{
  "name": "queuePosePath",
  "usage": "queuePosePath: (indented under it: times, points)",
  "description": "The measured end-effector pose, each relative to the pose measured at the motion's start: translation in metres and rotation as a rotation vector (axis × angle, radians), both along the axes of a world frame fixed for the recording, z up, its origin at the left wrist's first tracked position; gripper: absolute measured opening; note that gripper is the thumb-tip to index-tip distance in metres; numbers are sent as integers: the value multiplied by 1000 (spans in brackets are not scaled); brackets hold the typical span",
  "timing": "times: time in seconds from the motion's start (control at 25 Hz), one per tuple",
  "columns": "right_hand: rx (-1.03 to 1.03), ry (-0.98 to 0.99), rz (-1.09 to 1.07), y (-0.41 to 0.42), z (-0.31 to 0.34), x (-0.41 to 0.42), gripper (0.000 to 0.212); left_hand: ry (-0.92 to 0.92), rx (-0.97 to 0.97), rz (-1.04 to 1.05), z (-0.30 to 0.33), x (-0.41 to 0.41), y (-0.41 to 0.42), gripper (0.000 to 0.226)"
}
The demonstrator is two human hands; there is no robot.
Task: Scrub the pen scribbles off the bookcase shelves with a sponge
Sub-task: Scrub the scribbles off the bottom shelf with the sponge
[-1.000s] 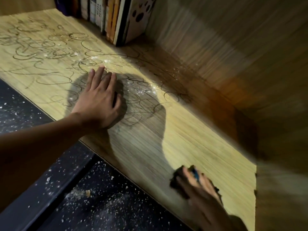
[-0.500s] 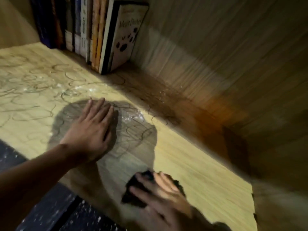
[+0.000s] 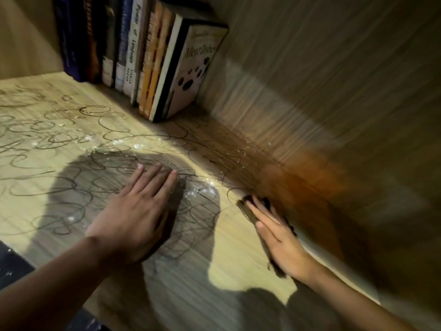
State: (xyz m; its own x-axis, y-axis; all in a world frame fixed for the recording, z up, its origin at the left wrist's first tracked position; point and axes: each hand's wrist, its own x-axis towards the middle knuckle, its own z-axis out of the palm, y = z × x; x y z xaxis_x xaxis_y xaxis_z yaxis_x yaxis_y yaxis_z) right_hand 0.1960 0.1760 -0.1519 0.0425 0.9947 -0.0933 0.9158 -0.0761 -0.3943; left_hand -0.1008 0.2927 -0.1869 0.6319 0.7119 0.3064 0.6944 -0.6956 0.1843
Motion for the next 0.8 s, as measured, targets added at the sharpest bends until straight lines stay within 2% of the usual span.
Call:
queuePosePath:
  times: [0.08, 0.16, 0.24, 0.36, 0.44, 0.48, 0.56, 0.64, 0.72, 0.8]
  points:
    - [13, 56, -5, 2, 2, 38, 62, -4, -3, -21, 1, -2, -1, 71]
    - [75, -24, -212, 41, -3, 71, 46, -9, 19, -41, 1, -2, 0, 71]
    - [85, -113, -449, 78, -10, 68, 43, -2, 8, -33, 0, -1, -1, 72]
    - [132, -136, -196, 60, -18, 22, 43, 2, -6, -38, 4, -1, -2, 71]
    - [36, -48, 25, 14, -11, -1, 43, -10, -1, -36, 5, -1, -2, 69]
    - [11, -32, 137, -1, -5, 5, 45, -14, -8, -35, 5, -1, -3, 68]
    - [34, 16, 188, 9, 0, 30, 47, -15, -22, -42, 5, -1, -2, 67]
    - [64, -9, -108, 57, -4, 60, 47, -4, -13, -42, 5, -2, -3, 66]
    - [82, -129, -382, 104, -9, 62, 49, -3, 8, -37, 4, -2, -2, 66]
    - [123, -132, -412, 117, -17, 42, 52, 4, 11, -58, 3, -1, 0, 66]
